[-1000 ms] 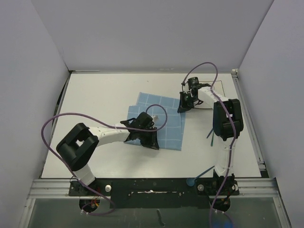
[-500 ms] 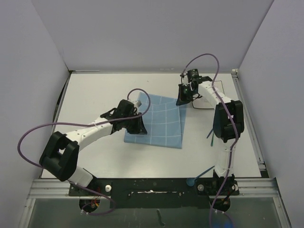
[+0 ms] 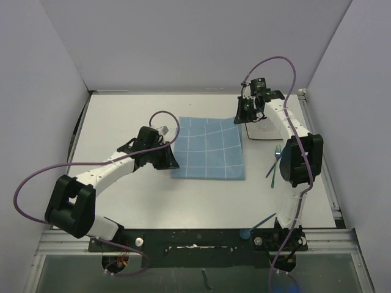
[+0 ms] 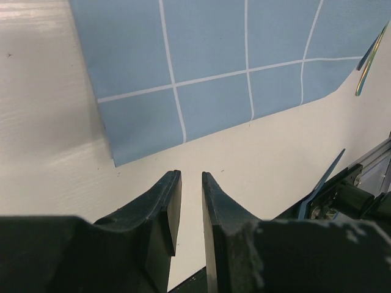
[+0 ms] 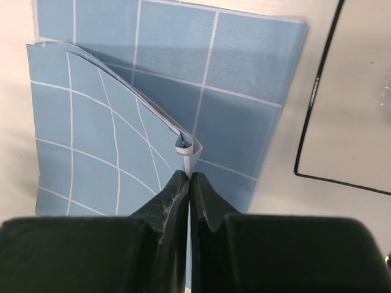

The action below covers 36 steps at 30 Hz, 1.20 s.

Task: Set the dinner table for one person
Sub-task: Move the napkin to the center of the board, then adjust the napkin at the center of the board.

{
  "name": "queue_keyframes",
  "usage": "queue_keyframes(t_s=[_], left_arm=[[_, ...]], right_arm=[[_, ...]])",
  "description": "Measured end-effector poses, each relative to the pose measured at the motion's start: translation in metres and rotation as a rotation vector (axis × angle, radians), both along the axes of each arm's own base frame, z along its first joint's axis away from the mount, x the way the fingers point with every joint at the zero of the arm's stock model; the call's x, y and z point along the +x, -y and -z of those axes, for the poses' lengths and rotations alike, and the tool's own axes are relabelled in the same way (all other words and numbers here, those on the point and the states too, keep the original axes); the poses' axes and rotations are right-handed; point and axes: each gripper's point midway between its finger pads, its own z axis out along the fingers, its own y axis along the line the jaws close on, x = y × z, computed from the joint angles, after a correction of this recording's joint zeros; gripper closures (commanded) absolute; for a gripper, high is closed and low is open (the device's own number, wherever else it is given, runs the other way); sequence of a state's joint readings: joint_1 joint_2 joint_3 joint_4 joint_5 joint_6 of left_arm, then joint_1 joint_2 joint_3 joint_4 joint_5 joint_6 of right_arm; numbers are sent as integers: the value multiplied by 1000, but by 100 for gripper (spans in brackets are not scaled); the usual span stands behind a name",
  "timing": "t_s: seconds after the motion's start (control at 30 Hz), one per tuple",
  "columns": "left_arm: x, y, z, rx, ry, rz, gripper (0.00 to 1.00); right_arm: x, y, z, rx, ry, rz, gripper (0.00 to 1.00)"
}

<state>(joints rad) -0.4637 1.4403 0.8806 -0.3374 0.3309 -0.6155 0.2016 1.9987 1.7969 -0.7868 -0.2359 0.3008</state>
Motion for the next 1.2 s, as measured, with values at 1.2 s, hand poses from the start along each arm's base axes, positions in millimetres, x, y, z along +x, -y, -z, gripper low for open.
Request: queue_keyframes(t_s=[1.2], left_arm=[[119, 8, 37, -190, -50, -84, 53]], right_arm=[[62, -28, -11, 170, 43, -52, 100]])
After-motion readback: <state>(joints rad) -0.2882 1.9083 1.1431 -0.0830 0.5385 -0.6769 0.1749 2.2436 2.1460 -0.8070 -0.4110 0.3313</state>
